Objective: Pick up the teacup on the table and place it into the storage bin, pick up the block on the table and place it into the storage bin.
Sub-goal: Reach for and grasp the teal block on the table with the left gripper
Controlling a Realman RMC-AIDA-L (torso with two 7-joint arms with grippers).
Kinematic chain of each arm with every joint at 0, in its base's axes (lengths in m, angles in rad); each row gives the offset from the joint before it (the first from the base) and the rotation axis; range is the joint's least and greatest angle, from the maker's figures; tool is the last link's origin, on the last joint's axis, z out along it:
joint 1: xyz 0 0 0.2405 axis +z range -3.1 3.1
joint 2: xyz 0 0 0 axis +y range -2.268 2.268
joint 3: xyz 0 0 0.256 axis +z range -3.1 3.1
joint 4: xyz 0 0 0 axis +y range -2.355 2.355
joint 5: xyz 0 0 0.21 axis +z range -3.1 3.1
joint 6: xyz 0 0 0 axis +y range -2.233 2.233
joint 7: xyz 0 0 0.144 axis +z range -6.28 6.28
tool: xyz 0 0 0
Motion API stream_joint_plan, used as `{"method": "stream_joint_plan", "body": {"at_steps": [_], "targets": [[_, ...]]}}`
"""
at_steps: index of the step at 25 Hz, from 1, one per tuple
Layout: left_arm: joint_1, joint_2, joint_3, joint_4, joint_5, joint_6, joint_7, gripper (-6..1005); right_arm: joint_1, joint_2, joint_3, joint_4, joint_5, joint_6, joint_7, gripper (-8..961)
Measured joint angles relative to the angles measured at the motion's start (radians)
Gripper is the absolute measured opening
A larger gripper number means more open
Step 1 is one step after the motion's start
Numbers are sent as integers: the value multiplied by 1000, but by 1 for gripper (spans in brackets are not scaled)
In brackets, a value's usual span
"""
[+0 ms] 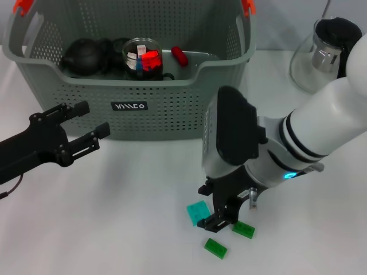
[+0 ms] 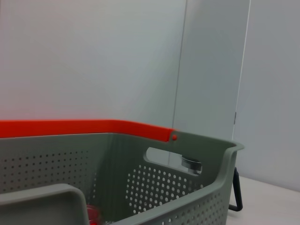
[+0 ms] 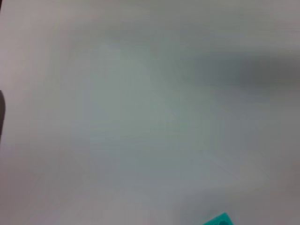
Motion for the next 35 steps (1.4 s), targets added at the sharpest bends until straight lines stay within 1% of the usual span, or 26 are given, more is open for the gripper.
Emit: {"method": "stream_joint_plan", "body": {"at_steps": [4, 9, 17, 23, 28, 35], "targets": [[0, 0, 0, 0, 1, 0, 1, 690, 1, 3, -29, 11, 3, 36, -17, 629], [2, -1, 0, 0, 1, -1, 2, 690, 3, 5, -48, 19, 11, 56, -28, 697], [3, -2, 0, 0, 1, -2, 2, 690, 28, 7, -65, 76, 23, 81, -39, 696], [6, -2, 0, 0, 1, -2, 2, 691, 29, 7, -71, 78, 29, 105, -45, 697], [6, -2, 0, 0, 1, -3, 2, 691, 36, 7, -73, 90, 34, 107, -53, 697], [3, -2, 0, 0, 1, -14, 2, 691, 63, 7, -73, 144, 48, 102, -44, 696]]}}
